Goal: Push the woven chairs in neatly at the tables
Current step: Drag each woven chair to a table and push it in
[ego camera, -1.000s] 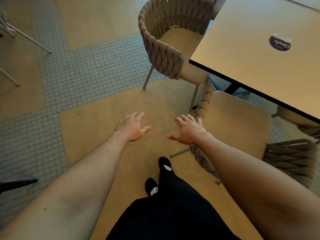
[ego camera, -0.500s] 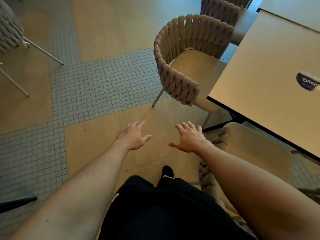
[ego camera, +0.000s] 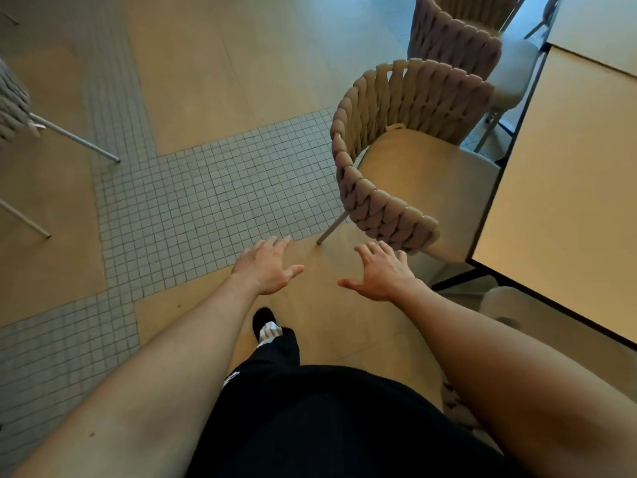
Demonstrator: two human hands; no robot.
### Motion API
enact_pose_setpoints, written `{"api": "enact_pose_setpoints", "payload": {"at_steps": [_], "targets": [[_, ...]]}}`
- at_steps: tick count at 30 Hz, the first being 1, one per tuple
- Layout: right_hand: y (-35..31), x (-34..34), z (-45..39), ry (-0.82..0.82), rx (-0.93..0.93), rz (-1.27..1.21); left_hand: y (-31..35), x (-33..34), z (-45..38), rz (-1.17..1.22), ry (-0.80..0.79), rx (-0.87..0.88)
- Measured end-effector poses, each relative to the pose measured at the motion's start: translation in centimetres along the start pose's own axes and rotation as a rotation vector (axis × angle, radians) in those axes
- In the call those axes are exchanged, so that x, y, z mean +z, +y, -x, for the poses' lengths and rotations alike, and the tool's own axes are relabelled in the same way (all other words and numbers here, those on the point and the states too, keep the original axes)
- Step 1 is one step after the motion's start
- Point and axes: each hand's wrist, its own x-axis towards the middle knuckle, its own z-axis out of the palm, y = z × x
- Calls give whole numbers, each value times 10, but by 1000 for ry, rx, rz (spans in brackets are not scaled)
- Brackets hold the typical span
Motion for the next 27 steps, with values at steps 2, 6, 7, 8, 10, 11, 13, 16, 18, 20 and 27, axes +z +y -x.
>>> {"api": "enact_pose_setpoints", "payload": {"at_steps": [2,6,7,8,10,11,13,16,18,20,27], "targets": [[-13,-9,-15,-1,18,-16,-18,-14,-17,-15,-10,23],[-48,-29,-53,14,75,-84,-59,-53,-57,-76,-30,83],[-56,-34,-61,14,87,-102,-66,-63,-67,-92,-35,101],[-63,-38,-70,16,97,-121,-73,-72,-77,-108,-39,121],[-73,-45,-85,24,116,-155,-84,-88,-97,-135,-42,145],[-78,-49,-92,26,122,-162,-88,-95,-106,-150,-50,159],[-82,-58,-109,34,148,-175,-94,-109,-130,-181,-57,193],[-84,-70,-135,46,198,-211,-98,-130,-170,-206,-81,248],[-82,-78,-157,56,235,-244,-96,-144,-200,-221,-91,299],[-78,-87,-180,55,280,-287,-92,-157,-232,-254,-100,358],[-49,-126,-257,82,403,-346,-66,-203,-352,-356,-121,527]]}}
